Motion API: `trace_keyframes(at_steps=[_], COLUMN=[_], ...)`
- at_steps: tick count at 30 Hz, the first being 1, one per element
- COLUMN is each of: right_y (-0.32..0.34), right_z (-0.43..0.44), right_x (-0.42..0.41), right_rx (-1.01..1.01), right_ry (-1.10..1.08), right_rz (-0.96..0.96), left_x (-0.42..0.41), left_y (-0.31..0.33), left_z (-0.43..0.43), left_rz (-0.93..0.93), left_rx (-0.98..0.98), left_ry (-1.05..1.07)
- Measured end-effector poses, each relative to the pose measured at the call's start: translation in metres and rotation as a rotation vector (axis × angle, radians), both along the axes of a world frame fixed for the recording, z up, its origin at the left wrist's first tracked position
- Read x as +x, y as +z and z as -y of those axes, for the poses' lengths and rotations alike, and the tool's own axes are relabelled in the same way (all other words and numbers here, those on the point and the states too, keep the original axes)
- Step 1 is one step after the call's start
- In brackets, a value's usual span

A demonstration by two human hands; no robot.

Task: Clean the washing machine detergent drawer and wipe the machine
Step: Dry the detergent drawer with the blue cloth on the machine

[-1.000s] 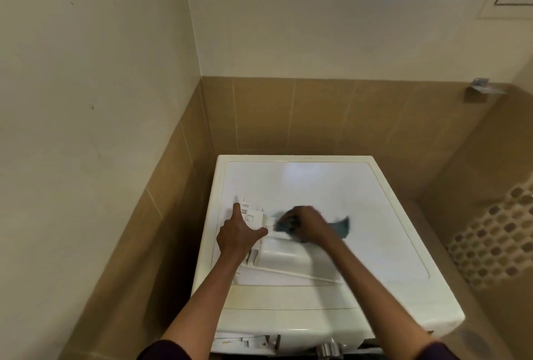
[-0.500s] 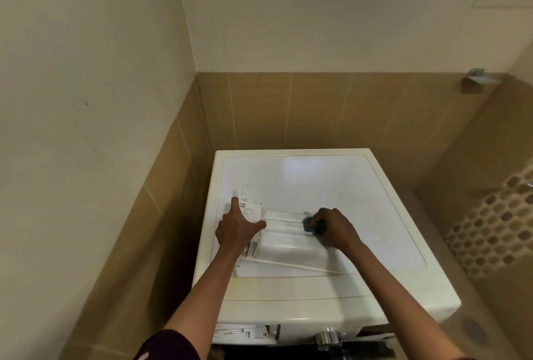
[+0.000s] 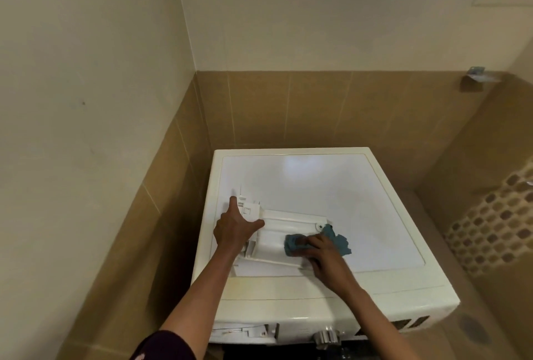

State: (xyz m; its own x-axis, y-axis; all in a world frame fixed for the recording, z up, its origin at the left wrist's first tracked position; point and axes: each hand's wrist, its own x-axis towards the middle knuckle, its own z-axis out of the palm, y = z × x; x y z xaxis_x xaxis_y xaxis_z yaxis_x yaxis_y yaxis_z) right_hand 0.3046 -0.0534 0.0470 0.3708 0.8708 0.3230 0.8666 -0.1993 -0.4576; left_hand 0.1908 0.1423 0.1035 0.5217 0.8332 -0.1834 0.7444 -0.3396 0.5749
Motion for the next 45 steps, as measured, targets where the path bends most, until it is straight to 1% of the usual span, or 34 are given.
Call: trace_keyframes(at_steps=[4,9,11,13,14,15,17,18,19,20,23,26,28,30,32,35,37,39,40,41,42,45], right_y=[-0.001,0.009,0.019,0.035,0.041,0.045,0.039,0.033,0.026,0.026,0.034,0.032,0.027,0.022,0.018,0.019,0.022,0.028,0.033,0.036,0.039,0.039], right_z=[0.034,0.036,0.028,0.012,0.001,-0.010,-0.026,-0.031,-0.034,-0.036,-0.032,-0.029,-0.027,-0.020,-0.007,0.013,0.020,0.024,0.026,0.028,0.029,0.021], right_x=[0.030,0.063,0.066,0.060,0.055,0.051,0.048,0.051,0.056,0.059,0.068,0.067,0.059,0.051,0.050,0.051,0.055,0.062,0.065,0.068,0.068,0.046], right_rx=[0.037,-0.134,-0.056,0.059,0.065,0.025,-0.120,-0.172,-0.194,-0.202,-0.200,-0.235,-0.181,-0.064,0.011,-0.037,-0.129,-0.305,-0.391,-0.427,-0.412,-0.247], right_ry=[-0.106,-0.338,-0.429,-0.428,-0.381,-0.310,-0.147,-0.105,-0.110,-0.139,-0.318,-0.443,-0.517,-0.616,-0.641,-0.575,-0.541,-0.515,-0.517,-0.553,-0.594,-0.703], right_rz=[-0.074,-0.132,-0.195,-0.279,-0.309,-0.328,-0.298,-0.241,-0.218,-0.226,-0.339,-0.373,-0.438,-0.565,-0.665,-0.806,-0.797,-0.745,-0.722,-0.708,-0.716,-0.793], left_x=[0.000,0.000,0.000,-0.001,-0.001,0.000,0.000,0.000,0.000,0.000,0.000,0.000,-0.001,0.000,0.000,0.000,0.000,-0.001,-0.001,-0.001,-0.001,0.000], left_y=[0.001,0.001,0.001,0.001,0.002,0.002,0.002,0.003,0.003,0.004,0.005,0.005,0.005,0.005,0.005,0.006,0.008,0.008,0.008,0.007,0.007,0.005], left_z=[0.000,0.001,0.001,0.001,0.001,0.001,0.002,0.003,0.003,0.003,0.003,0.002,0.001,0.002,0.003,0.004,0.004,0.005,0.005,0.005,0.005,0.004], left_rz=[-0.002,-0.003,-0.001,0.003,0.004,0.003,0.002,0.000,-0.006,-0.013,-0.025,-0.029,-0.035,-0.040,-0.039,-0.031,-0.023,-0.024,-0.024,-0.020,-0.017,-0.001], left_rx=[-0.010,-0.009,-0.004,-0.003,-0.003,-0.003,-0.001,0.002,0.005,0.007,0.007,0.003,0.003,0.006,0.005,0.004,0.005,0.005,0.003,0.003,0.002,-0.010], left_ry=[0.012,0.010,0.009,0.007,0.008,0.008,0.006,0.006,0.006,0.005,0.007,0.013,0.019,0.015,0.015,0.020,0.016,0.014,0.015,0.015,0.015,0.014])
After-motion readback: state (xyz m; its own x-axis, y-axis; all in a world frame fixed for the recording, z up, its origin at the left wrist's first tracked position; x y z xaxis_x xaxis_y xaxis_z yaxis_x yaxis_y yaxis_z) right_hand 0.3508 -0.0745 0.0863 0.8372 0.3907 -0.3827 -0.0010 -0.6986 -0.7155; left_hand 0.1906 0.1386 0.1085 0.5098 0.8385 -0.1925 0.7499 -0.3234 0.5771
